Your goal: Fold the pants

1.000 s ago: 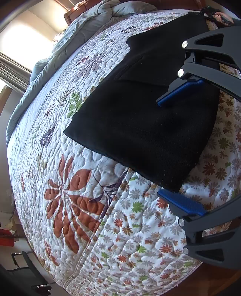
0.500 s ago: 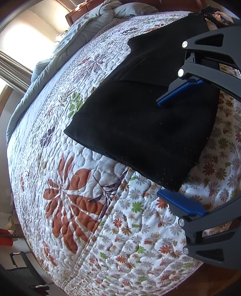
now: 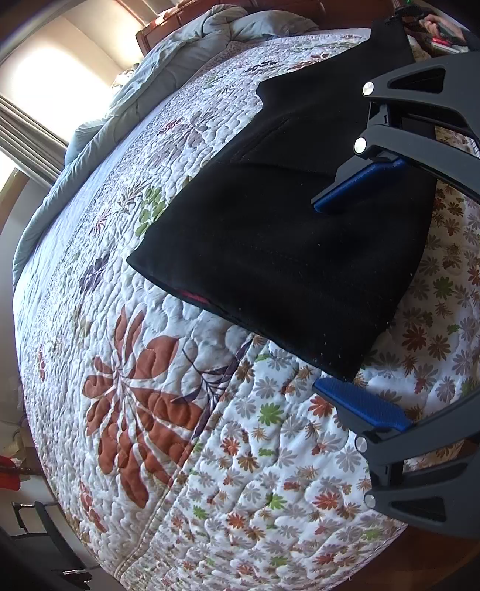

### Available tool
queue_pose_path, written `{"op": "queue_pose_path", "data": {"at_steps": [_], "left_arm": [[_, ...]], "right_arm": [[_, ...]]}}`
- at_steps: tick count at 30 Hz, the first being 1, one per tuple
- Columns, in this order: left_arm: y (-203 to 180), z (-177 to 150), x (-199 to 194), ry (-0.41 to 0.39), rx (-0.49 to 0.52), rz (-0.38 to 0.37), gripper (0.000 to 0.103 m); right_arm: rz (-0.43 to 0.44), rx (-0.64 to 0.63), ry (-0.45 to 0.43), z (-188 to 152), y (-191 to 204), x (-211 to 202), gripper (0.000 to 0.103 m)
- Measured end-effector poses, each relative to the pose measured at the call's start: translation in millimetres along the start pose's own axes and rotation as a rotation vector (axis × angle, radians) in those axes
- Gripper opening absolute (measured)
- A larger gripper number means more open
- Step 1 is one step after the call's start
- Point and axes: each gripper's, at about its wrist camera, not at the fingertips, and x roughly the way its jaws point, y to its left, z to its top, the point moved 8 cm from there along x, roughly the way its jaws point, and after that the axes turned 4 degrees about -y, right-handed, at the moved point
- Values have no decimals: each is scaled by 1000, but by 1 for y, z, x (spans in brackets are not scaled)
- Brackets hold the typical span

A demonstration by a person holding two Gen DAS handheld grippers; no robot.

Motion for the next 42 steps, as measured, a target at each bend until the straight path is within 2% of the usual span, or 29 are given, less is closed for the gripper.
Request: {"op": "queue_pose_path", "data": {"at_steps": [6,16,25,42], "left_arm": [[-1,-1,0,0,-2,-13,91],[2,-2,-3,-7,-8,-28,91],[5,-6,-13,-23,-17,-54,91],[14,-7,-26,-40,-31,-93,91]], "right_arm": [[10,-71,-10,-1,35,-8,10],[20,-266,-24,-12,113,-21,10],[30,-419,-5,-39,174,-22,10],[34,-634,19,-95,259,-17,10]]}}
